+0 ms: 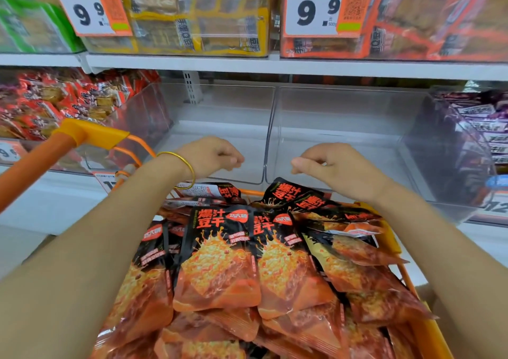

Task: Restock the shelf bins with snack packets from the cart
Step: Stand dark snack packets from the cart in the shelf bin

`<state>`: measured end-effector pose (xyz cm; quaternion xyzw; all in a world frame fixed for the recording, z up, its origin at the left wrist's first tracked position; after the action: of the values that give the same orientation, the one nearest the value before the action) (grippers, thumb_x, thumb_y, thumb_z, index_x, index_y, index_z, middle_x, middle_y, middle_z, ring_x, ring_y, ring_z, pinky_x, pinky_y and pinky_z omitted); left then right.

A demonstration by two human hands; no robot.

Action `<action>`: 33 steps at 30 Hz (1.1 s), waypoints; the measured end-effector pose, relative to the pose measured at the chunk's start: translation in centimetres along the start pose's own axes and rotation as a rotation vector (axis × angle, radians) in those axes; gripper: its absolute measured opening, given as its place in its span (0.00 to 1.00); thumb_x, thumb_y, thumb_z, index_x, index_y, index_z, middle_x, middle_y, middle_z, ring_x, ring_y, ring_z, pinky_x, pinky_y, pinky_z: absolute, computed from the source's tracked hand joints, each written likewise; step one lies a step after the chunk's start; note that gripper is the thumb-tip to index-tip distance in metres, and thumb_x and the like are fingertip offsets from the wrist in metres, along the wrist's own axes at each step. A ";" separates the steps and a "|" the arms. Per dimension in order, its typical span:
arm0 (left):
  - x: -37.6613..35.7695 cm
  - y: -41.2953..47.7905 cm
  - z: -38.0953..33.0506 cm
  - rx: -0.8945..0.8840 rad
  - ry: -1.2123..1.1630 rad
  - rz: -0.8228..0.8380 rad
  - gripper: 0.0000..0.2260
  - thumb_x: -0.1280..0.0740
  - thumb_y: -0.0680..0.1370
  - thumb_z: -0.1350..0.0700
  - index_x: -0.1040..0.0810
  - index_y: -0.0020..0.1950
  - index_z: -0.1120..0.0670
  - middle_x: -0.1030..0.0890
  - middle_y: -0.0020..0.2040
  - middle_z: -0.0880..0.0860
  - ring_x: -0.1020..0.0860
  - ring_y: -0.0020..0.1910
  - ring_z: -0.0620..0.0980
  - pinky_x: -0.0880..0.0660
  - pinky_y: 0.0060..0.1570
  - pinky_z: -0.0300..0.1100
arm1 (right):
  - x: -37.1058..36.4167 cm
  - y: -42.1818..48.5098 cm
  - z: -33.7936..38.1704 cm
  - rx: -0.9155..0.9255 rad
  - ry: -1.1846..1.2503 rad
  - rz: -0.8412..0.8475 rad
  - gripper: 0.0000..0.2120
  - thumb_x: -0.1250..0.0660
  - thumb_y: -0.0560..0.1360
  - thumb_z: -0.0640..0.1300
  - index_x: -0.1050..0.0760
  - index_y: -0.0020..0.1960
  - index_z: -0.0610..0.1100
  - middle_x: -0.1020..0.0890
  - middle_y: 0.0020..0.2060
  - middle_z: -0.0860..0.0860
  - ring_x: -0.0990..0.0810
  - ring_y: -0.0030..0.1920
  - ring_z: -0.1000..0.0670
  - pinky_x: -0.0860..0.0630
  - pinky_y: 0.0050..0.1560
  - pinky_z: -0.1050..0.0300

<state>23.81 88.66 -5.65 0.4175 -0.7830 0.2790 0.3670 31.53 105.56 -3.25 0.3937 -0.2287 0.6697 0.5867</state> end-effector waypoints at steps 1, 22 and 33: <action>0.8 -0.1 -1.1 -0.044 -0.016 -0.126 0.07 0.37 0.78 0.61 0.20 0.52 0.57 0.21 0.44 0.50 0.23 0.45 0.46 0.28 0.51 0.34 | 0.0 -0.3 0.5 0.020 -0.018 0.001 0.19 0.37 0.76 0.54 0.18 0.47 0.38 0.18 0.45 0.43 0.21 0.48 0.45 0.27 0.54 0.49; 5.4 -1.3 -10.6 -0.299 -0.154 -0.477 0.07 0.36 0.78 0.60 0.24 0.43 0.63 0.26 0.32 0.47 0.28 0.26 0.33 0.35 0.29 0.25 | -0.8 0.9 -1.8 -0.147 0.842 0.096 0.14 0.34 0.72 0.56 0.23 0.51 0.48 0.15 0.43 0.53 0.17 0.44 0.53 0.20 0.48 0.53; -0.3 5.9 -7.8 -0.182 0.401 -0.273 0.26 0.39 0.79 0.53 0.42 0.74 0.59 0.44 0.76 0.57 0.44 0.74 0.53 0.49 0.69 0.40 | -0.4 8.3 -15.5 -0.709 0.743 -0.213 0.13 0.31 0.69 0.27 0.26 0.44 0.44 0.20 0.40 0.45 0.20 0.32 0.51 0.21 0.36 0.56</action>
<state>21.47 97.50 -2.21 0.4208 -0.6528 0.2326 0.5854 19.51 115.51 -11.30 -0.0721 -0.1763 0.5825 0.7902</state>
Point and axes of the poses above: each hand's wrist, its own y-axis towards the middle knuckle, its own x-axis out of the back of the hand, z = x × y, the point moved 9 cm from there along y, towards the middle knuckle
